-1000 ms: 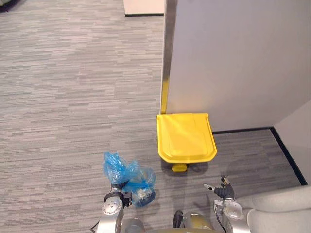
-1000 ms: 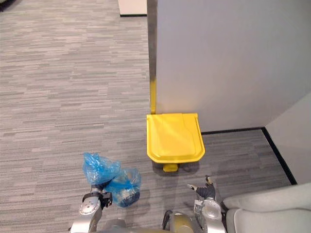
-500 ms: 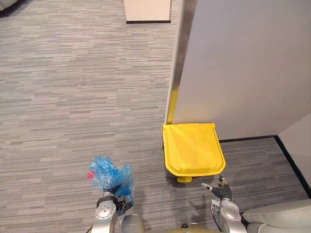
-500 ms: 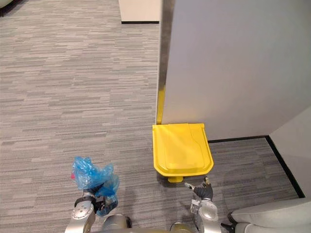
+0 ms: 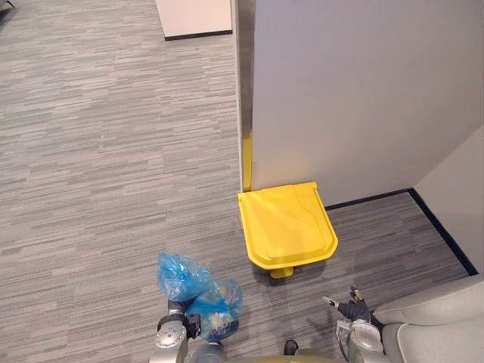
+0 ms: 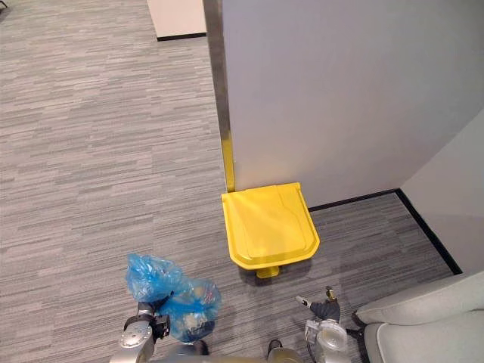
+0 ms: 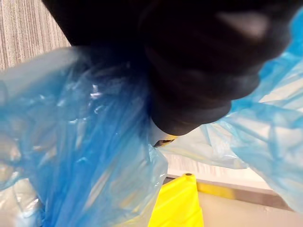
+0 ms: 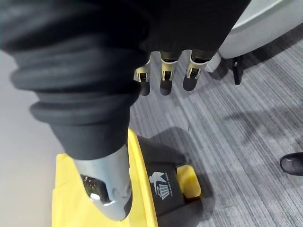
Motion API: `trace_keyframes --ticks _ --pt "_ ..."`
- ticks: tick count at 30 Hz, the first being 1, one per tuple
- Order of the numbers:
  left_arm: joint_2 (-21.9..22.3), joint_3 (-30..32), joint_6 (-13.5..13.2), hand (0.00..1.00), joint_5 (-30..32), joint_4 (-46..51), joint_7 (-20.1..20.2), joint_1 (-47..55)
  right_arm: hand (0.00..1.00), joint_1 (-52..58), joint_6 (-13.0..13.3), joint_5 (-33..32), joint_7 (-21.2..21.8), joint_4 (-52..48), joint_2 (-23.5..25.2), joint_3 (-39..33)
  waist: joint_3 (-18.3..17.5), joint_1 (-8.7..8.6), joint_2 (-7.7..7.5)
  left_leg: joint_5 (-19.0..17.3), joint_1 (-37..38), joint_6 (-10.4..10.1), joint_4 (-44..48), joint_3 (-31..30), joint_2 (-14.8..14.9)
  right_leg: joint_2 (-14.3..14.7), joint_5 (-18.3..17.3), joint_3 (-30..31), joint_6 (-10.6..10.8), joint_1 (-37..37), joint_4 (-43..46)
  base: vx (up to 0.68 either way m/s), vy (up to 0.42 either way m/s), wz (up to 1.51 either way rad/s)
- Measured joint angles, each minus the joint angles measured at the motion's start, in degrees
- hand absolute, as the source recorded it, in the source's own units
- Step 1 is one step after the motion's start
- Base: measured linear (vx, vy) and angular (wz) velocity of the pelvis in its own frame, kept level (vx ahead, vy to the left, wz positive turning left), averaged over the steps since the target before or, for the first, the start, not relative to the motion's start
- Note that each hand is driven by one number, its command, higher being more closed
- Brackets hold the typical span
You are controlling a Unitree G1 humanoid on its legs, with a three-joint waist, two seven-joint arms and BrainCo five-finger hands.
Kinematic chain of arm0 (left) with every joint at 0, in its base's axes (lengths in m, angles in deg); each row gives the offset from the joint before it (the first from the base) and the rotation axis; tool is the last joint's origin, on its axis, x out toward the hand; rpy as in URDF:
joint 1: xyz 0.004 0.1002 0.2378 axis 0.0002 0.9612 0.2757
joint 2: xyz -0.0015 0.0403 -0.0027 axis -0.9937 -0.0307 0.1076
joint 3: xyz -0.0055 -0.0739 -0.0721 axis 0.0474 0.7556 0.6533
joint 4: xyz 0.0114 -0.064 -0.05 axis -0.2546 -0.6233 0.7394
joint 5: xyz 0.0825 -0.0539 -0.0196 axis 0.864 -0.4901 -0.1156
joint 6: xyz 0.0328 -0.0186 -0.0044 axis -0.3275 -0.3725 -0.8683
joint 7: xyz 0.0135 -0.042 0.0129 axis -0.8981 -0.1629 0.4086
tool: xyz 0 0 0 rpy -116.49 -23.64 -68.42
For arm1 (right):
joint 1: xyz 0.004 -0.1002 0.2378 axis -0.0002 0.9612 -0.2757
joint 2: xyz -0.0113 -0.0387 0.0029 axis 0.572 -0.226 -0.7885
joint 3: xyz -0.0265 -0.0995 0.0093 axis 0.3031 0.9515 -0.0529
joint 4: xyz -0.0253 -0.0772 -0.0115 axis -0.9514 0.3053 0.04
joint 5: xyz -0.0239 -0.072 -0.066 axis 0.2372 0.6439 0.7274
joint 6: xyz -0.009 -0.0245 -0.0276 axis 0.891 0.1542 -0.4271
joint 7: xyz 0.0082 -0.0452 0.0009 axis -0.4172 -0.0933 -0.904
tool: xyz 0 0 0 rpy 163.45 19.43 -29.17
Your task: Gather rubbish on tea table into small bin, then transfer packed bag to large trash can.
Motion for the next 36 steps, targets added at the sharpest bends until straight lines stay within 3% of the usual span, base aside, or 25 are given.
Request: trace_keyframes --ticks 10,16,19,21,22,23,25,27,29,30,31,32,35,36 --pt "-1.2 4.5 0.0 1.00 -0.1 -1.3 -1.3 0.7 0.00 -1.2 -0.1 0.0 -0.8 2.0 -1.0 -2.1 0.0 0.08 -0.88 -0.4 -2.6 0.5 -0.3 2.0 -1.3 -0.4 3.0 5.1 0.7 -4.5 -2.9 -0.14 0.019 -0.26" --pt "-2.2 4.8 0.0 1.00 -0.1 -1.3 -2.2 1.5 0.00 -1.6 -0.3 0.0 -0.9 1.8 -1.5 -2.4 0.1 0.27 -1.11 -5.2 -5.8 1.0 6.8 2.1 -0.4 0.1 3.4 8.0 0.7 -5.7 -3.0 0.01 0.050 -0.21" --pt "-2.1 4.4 0.0 1.00 -0.1 1.2 -2.1 2.2 0.00 -2.0 -0.4 -0.1 -1.1 0.7 -1.2 -2.5 0.6 0.14 -0.71 -9.5 -8.5 2.0 14.6 2.1 1.7 1.1 1.6 8.8 2.4 -7.5 2.4 0.10 0.106 -0.20" --pt "-1.7 4.3 0.0 1.00 -0.1 3.9 -2.1 2.5 0.00 -1.4 -0.5 -0.1 -1.2 -3.0 -0.8 -2.7 2.2 0.25 -0.59 -12.8 -7.5 2.8 18.1 1.6 2.7 1.1 -1.9 8.0 3.6 -9.8 12.2 0.11 0.127 -0.03" --pt "-1.7 4.0 0.0 1.00 -0.1 5.3 -2.1 2.0 0.00 -1.2 -0.4 -0.1 -1.3 -5.1 -0.3 -3.7 3.8 -0.32 -0.59 -14.3 -5.6 4.1 18.6 0.7 2.2 0.5 -2.9 5.8 4.3 -13.0 23.3 0.11 0.114 0.42" --pt "-1.8 3.2 0.0 1.00 -0.1 6.5 -2.1 1.3 0.00 -0.6 -0.4 -0.4 -1.8 -5.9 0.1 -4.4 5.2 -1.20 -0.41 -15.6 -3.8 4.8 19.5 -0.8 1.0 -0.1 -5.8 3.1 3.4 -18.0 33.7 0.09 0.085 0.56" --pt "-2.1 1.7 0.0 1.00 -0.1 6.8 -2.1 0.7 0.00 0.8 -0.5 -0.8 -2.5 -6.0 0.2 -4.4 5.5 -1.34 -1.48 -17.9 -2.0 5.4 21.4 -2.8 0.1 -0.4 -7.7 0.9 1.8 -20.4 33.7 0.17 0.031 0.70" --pt "-3.0 1.1 0.0 1.00 -0.1 6.6 -2.1 -0.2 0.00 1.4 -0.5 -1.4 -2.8 -6.0 0.4 -4.4 6.0 -1.27 -2.35 -20.4 -0.7 5.6 23.5 -4.3 -0.6 -0.3 -7.2 -1.1 1.7 -24.0 29.6 0.32 -0.035 0.71" --pt "-3.0 0.0 0.0 1.00 -0.1 5.4 -2.2 -2.5 0.00 0.9 -0.5 -2.6 -3.5 -6.3 0.3 -4.5 7.5 -1.23 -2.02 -23.2 -0.1 4.6 26.8 -7.1 -1.1 -0.4 -4.1 -6.0 1.2 -26.6 19.0 0.34 -0.100 0.82" --pt "-3.0 0.0 0.0 1.00 -0.1 4.9 -2.2 -3.0 0.00 0.8 -0.5 -2.6 -3.5 -6.4 0.3 -4.4 7.7 -1.31 -1.87 -24.0 0.0 4.1 27.8 -7.7 -1.3 -0.6 -3.6 -7.0 0.5 -26.8 17.9 0.36 -0.104 0.70" --pt "-2.1 -0.1 0.0 1.00 -0.1 3.9 -2.3 -4.2 0.00 0.4 -0.5 -2.9 -3.5 -6.7 -0.2 -4.5 8.0 -1.10 -1.13 -25.9 0.7 3.1 28.9 -9.1 -0.8 -1.1 -1.5 -9.3 -1.7 -25.5 18.2 0.38 -0.066 0.36" --pt "-1.6 -0.4 0.0 1.00 -0.1 3.4 -2.4 -5.4 0.00 -1.1 -0.5 -3.0 -3.5 -7.6 -0.5 -4.9 9.4 -0.55 1.13 -25.5 1.2 2.0 28.5 -9.6 0.3 -0.9 -3.1 -10.4 -1.4 -25.4 20.0 0.38 -0.058 0.29" --pt "-1.5 -1.1 -0.1 1.00 -0.1 3.3 -2.3 -6.9 0.00 -0.7 -0.5 -3.6 -3.4 -9.7 0.7 -7.9 10.1 -0.31 0.92 -22.0 4.0 1.6 25.6 -10.3 -0.7 -2.8 -6.0 -11.6 -2.3 -25.1 25.3 0.35 -0.104 0.32" --pt "-1.6 -1.1 -0.4 1.00 0.0 3.3 -2.3 -6.8 0.00 -0.8 -0.5 -4.2 -3.4 -9.9 0.6 -9.0 10.1 0.67 0.80 -19.9 6.2 2.0 24.7 -10.4 -0.5 -3.3 -9.3 -12.3 -3.2 -24.1 27.5 0.35 -0.118 -0.08"
